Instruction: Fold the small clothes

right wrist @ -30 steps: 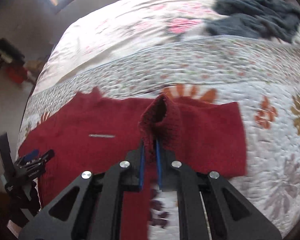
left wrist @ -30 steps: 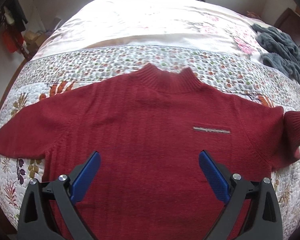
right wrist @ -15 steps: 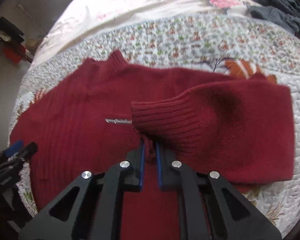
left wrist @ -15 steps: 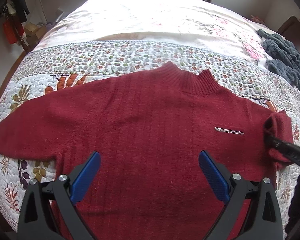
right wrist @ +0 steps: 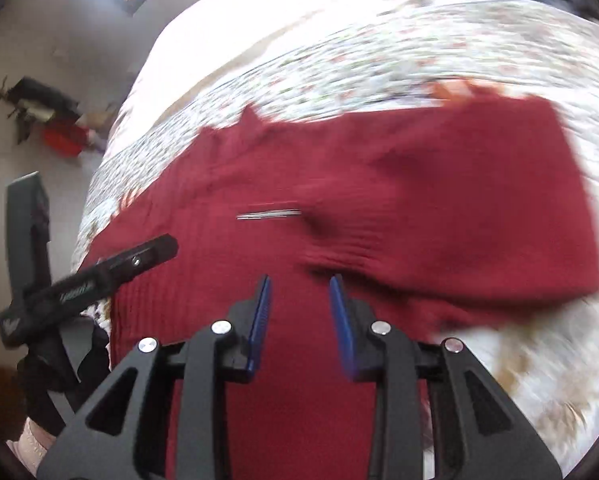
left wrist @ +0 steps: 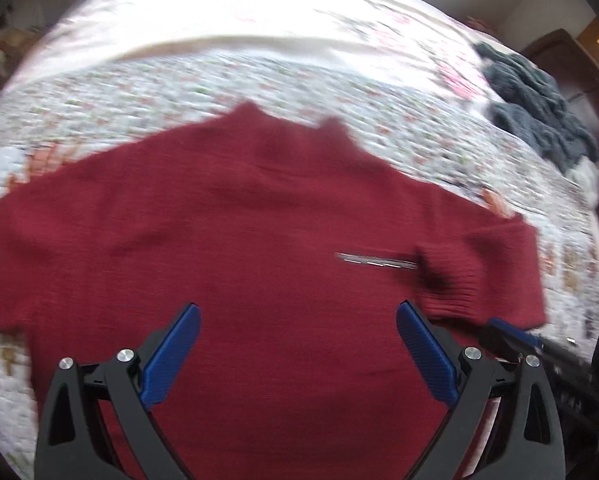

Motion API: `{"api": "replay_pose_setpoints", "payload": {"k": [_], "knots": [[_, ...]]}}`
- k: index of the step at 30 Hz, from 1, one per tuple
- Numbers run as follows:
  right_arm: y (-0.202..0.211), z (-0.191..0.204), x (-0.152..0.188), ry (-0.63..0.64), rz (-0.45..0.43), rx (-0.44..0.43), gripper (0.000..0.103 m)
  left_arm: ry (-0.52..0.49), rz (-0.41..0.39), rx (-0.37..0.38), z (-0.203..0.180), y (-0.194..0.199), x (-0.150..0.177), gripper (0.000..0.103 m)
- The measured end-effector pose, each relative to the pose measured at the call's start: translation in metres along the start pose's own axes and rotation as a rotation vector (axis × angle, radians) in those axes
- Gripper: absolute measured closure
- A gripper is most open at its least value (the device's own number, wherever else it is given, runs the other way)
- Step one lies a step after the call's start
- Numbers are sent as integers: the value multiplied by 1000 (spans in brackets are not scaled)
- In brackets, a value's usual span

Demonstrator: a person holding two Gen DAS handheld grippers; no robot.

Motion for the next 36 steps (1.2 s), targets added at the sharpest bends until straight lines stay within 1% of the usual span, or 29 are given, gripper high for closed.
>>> {"api": "replay_pose_setpoints", "payload": {"k": [1,3,4,7,8,9,10,11,13,14,15,16,18,21,24,26,29,31,35,36], "knots": [[15,-12,7,-25,-22,27,72,-7,17,30,-13,-5,0,5],[35,-30,18,-61,-44,63,72,-12,82,103,-43,-20,2,9],[45,-40,23,-81,-52,74,72,-6,118,143,-57,-28,3,10],[61,-60,36,-120,-73,84,72,22,199,181,-84,-54,5,12],[66,-67,41,-137,-82,87,72,35,217,187,-88,-60,5,16],[70,-73,44,-151,-90,90,72,54,230,189,-92,-66,5,19],[72,-78,47,-165,-97,89,72,69,226,179,-97,-70,3,19],[73,-81,48,-174,-103,87,72,71,216,163,-101,-72,1,21],[83,-92,53,-191,-115,84,72,61,191,117,-108,-71,-4,41],[81,-93,53,-191,-119,87,72,60,186,112,-109,-70,-4,62],[83,-95,53,-189,-122,93,72,65,186,109,-110,-69,-4,76],[86,-95,53,-183,-124,100,72,79,180,100,-109,-68,-5,79],[89,-96,52,-173,-126,107,72,99,162,93,-102,-63,-7,96],[95,-99,49,-163,-128,120,72,166,106,149,-85,-45,-9,98],[98,-99,42,-153,-134,127,72,199,26,169,-62,-19,-11,98],[101,-99,38,-148,-136,136,72,210,0,176,-51,-9,-11,99],[103,-94,34,-140,-146,127,72,234,-67,118,-26,7,-15,99],[102,-89,31,-135,-146,118,72,255,-108,78,0,18,-18,99],[87,-77,21,-118,-134,90,72,273,-150,-9,43,27,-18,99],[83,-72,18,-112,-132,76,72,278,-160,-40,55,27,-19,99]]}}
Point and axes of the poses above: each gripper's, at about its wrist camera, not at the fingertips, and y roughly against the way its jaws point, z to its left, x to its underside, the point moved 4 cm from there along -y, roughly the way its jaws point, and after that the axes turned 15 degrees about -x, right-handed, at the moved point
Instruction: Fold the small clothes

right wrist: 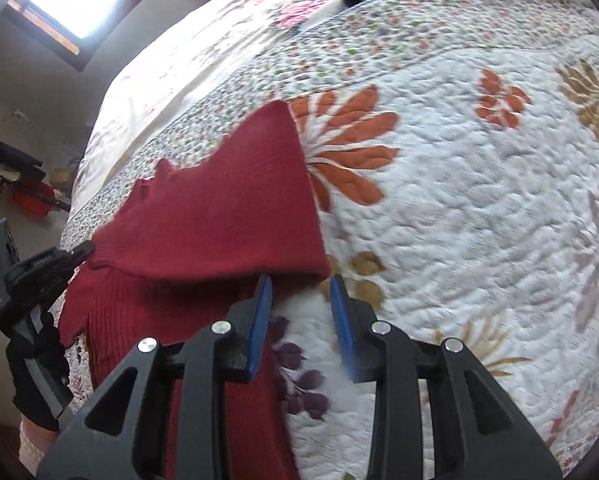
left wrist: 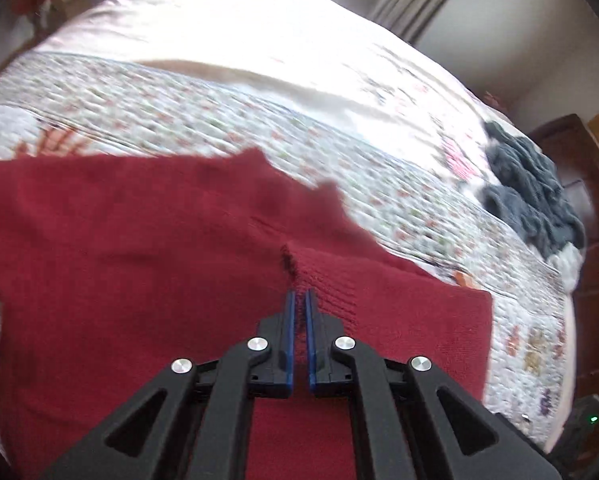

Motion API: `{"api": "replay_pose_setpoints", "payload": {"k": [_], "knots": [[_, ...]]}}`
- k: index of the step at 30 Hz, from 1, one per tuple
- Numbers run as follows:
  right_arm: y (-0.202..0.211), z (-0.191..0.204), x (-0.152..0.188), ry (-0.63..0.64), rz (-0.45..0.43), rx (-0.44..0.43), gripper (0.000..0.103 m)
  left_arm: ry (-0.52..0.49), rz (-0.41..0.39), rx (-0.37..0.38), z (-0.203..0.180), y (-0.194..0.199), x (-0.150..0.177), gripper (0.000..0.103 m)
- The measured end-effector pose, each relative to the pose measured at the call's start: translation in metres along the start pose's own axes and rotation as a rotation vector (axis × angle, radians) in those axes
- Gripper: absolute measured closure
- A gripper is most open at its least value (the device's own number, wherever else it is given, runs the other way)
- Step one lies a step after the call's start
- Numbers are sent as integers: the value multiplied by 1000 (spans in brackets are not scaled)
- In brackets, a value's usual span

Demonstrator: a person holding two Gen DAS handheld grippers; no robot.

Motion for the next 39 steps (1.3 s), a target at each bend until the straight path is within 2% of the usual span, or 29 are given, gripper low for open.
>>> {"api": "replay_pose_setpoints", "payload": {"k": [6,9,12,16,18,22,24,32,36,39], "knots": [[-37,37,-13,47,38,-92,72,56,-6,-125,61,-14,-13,99],[-60,49,-17,55,76,-117,72,66,0,-178,83,-26,-9,99],[-86,51,-18,51,118,-97,72,85,44,-205,98,-44,-3,101],[-115,36,-10,0,188,-78,71,77,52,-283,113,-61,1,103],[-121,33,-2,-19,210,-85,71,89,88,-259,122,-68,2,103],[-105,47,-1,37,170,-58,68,67,115,-204,125,-61,9,101],[-94,55,1,42,148,-68,67,75,156,-150,123,-57,18,82],[-97,62,8,74,154,-17,65,142,241,-75,105,-77,15,70],[-94,67,8,86,139,-8,65,221,250,-23,105,-62,10,67],[-93,70,8,93,132,-7,64,336,265,46,118,-49,14,67]]}}
Point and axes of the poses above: each gripper's, at about its wrist camera, not at the fingertips, and y roughly against the way its jaws point, z to its left, x to its underside, the point moved 4 cm from there along -y, roughly the way its jaws point, and after that the axes turned 15 degrees about -x, right-handed, at the moved point
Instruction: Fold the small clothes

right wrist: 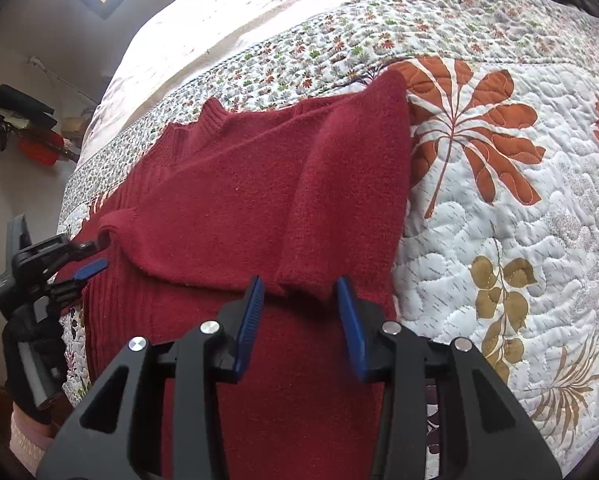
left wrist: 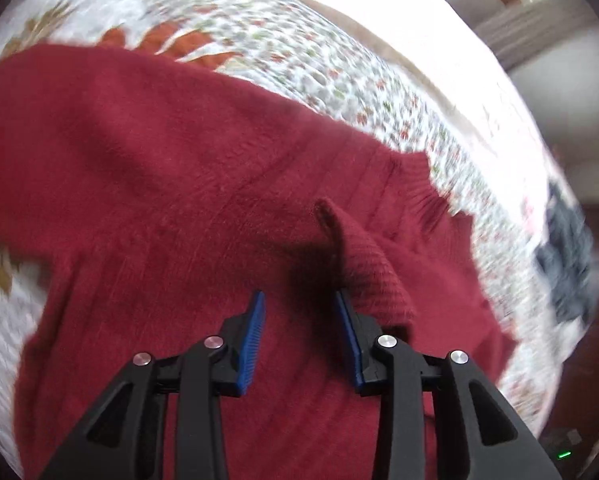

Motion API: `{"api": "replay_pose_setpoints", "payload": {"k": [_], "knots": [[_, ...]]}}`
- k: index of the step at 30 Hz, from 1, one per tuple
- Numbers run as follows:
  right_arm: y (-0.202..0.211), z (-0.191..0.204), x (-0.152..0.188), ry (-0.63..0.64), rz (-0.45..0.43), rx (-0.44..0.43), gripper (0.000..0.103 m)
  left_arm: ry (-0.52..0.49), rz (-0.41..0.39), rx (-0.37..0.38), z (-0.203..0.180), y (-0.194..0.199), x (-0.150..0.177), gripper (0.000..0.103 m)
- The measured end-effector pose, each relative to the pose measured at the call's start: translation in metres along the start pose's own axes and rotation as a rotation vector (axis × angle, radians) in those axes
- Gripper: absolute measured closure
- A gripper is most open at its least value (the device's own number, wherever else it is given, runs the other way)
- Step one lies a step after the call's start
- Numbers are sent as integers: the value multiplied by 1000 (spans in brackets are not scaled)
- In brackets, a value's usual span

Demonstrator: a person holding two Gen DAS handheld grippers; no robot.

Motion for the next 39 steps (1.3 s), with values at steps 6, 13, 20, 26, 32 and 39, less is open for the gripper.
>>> {"api": "replay_pose_setpoints", "payload": {"k": [6,13,20,26,32,39], "knots": [[0,0,0,-3,2,3,64,77,80,105,4,-13,7,66],[-5,1,2,2,6,5,64,196,-12,229,-1,15,5,64],[-3,-1,1,-8,-1,-5,64,180,67,101,-1,-9,-1,53],[-4,-2,3,2,4,4,64,170,81,27,-3,-36,3,54],[12,2,1,32,-47,42,64,103,-23,59,-16,-23,-10,87],[14,-9,-9,-49,-45,-96,64,11,-189,59,-10,10,-24,89]]}}
Point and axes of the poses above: each gripper's, at about its wrist camera, not at the fingertips, and y roughly against the way its jaws point, z to its left, x to its underside, the point moved 4 cm from there along -y, roughly the way its jaws point, and after that the axes turned 15 degrees about -x, right-handed, at the moved point
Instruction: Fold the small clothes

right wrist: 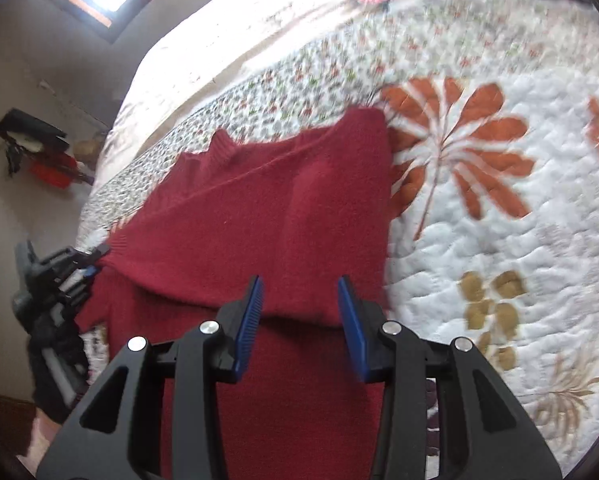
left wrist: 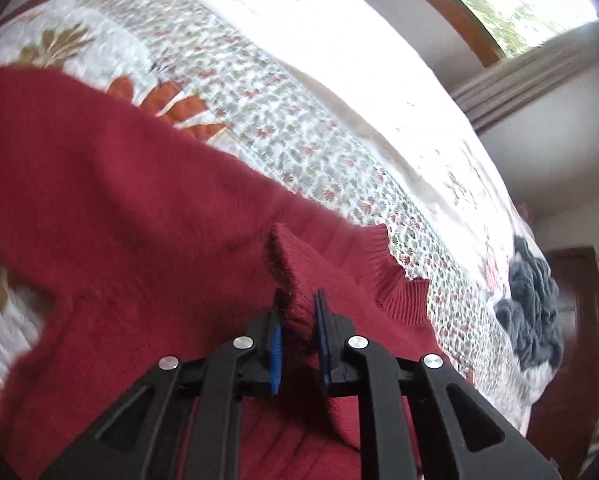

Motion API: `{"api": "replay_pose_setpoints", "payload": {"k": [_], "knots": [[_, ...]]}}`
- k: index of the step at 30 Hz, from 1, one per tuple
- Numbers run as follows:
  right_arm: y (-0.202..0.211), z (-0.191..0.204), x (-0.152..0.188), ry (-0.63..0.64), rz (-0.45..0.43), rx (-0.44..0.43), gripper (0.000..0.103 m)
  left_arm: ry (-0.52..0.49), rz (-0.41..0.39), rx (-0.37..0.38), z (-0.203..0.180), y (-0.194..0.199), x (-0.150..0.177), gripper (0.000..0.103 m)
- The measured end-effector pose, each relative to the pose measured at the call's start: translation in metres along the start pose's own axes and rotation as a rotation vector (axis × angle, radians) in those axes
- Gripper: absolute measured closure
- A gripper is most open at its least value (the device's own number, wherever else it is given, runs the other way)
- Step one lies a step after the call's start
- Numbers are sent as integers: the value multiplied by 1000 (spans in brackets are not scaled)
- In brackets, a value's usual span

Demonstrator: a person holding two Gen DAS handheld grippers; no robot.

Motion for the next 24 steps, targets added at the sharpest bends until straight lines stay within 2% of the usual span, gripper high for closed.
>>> {"api": "replay_pose_setpoints", "payload": {"k": [2,3,5,6,9,12,15,16,18,20,24], "knots": [[-14,-14,1,-48,30,0,64,-26,49,-12,3,-19,4,89],[-22,-23,2,-72,51,15,64,-43,65,-52,6,-31,6,89],[-32,-38,6,-107,73,50,72,-52,78,-94,16,-48,7,87],[-34,-42,6,-112,74,47,72,-37,91,-60,23,-54,6,87],[-33,-43,5,-114,76,37,71,-25,94,-30,31,-51,-1,85],[-24,-27,3,-61,79,76,67,-36,53,-39,29,-27,-5,87],[-12,1,3,10,55,67,66,-98,-69,-84,18,12,-9,87],[-11,8,2,26,50,64,66,-112,-113,-76,13,27,-7,86],[-13,23,0,54,52,48,66,-141,-137,-57,3,37,-3,79],[-24,31,-1,63,70,39,66,-194,-134,-29,-13,35,6,76],[-54,27,4,43,110,75,66,-260,-54,-57,-17,-4,20,76]]}}
Point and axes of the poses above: each gripper's, at about its wrist camera, not at the fingertips, and y roughly against the way its jaws point, z to its left, x to its underside, the point moved 4 cm from there along -y, roughly the way its jaws point, and after that the axes turned 15 degrees about -x, right-handed, at the moved point
